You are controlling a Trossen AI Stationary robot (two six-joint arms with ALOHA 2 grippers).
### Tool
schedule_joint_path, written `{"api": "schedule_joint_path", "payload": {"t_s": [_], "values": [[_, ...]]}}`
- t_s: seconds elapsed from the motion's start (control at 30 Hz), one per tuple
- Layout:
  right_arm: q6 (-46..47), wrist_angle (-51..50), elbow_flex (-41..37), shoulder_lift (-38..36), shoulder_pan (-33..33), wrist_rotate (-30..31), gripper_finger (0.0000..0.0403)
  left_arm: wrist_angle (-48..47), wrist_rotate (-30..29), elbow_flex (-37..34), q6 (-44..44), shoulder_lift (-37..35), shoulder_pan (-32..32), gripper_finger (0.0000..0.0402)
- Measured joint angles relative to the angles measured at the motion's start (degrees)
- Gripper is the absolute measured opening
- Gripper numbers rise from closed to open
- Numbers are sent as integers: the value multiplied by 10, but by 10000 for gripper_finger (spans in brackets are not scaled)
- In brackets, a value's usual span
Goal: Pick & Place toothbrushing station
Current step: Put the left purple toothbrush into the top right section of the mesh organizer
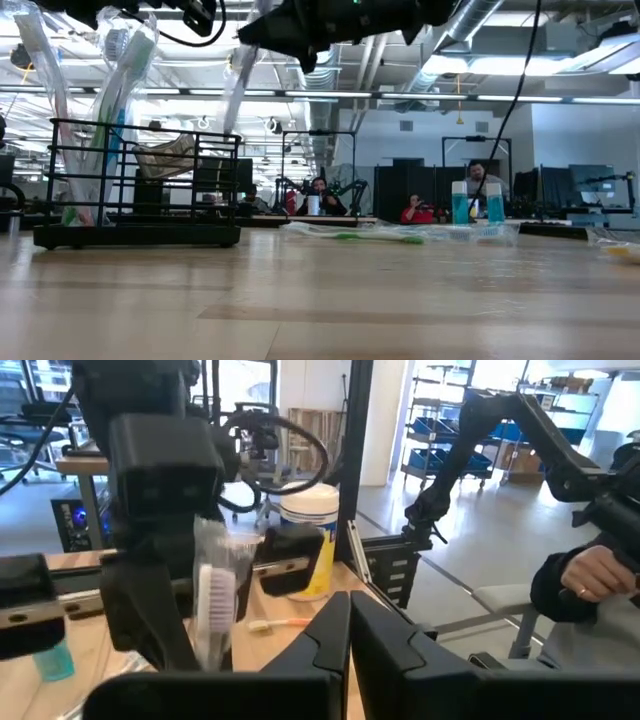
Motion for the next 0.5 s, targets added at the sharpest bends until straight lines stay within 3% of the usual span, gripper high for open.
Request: {"api": "schedule_joint_path", "payload": {"t_s": [0.5], "values": [[7,10,-1,30,1,-4,6,-2,0,0,2,0,0,3]]}}
